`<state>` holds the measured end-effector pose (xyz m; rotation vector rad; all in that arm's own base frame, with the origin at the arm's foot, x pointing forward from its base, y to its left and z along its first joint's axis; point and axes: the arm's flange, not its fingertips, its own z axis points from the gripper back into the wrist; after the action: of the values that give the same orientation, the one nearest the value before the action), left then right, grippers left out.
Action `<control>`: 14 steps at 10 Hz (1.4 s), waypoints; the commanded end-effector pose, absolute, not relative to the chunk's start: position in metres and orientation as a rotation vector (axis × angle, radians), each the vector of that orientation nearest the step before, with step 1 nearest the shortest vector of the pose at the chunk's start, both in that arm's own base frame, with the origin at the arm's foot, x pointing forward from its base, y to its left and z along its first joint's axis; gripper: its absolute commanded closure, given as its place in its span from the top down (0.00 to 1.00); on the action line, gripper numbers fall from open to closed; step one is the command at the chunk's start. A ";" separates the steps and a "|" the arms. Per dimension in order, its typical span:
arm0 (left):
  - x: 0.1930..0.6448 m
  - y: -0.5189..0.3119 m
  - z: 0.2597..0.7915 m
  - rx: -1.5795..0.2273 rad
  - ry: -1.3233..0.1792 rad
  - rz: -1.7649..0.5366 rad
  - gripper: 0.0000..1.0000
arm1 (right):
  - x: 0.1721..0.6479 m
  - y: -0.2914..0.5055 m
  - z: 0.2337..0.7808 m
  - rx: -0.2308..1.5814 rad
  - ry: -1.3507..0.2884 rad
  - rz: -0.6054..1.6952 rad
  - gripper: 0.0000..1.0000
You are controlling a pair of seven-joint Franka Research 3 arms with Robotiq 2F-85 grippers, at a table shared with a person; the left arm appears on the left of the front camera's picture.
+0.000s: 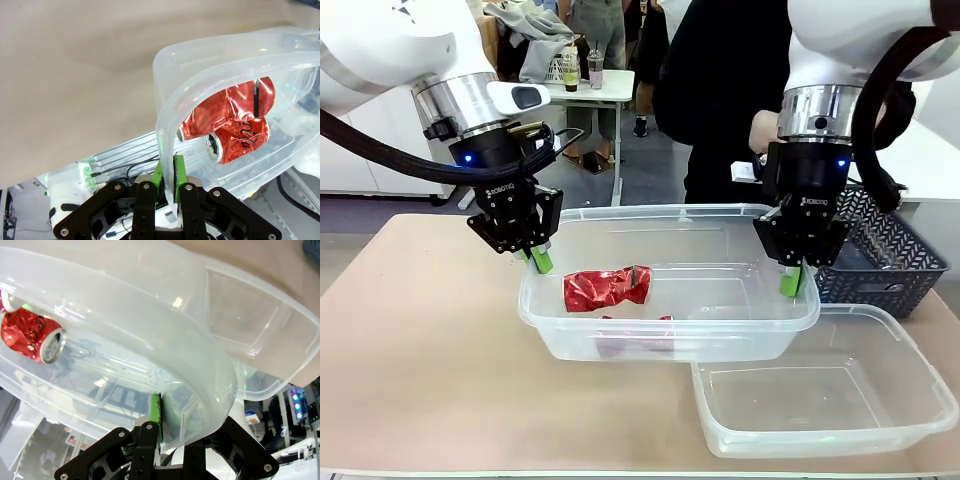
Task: Sort the waste into each basket.
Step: Offer the picked Organizing box to the human.
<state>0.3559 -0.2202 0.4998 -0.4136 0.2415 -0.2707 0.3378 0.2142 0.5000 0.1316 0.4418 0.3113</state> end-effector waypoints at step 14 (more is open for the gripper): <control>0.354 -0.218 0.504 -0.418 0.231 -0.273 0.09 | 0.335 0.213 0.505 0.131 0.455 0.329 0.05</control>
<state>0.3559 -0.2202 0.4997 -0.4136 0.2416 -0.2707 0.3378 0.2142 0.5000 0.1316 0.4419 0.3113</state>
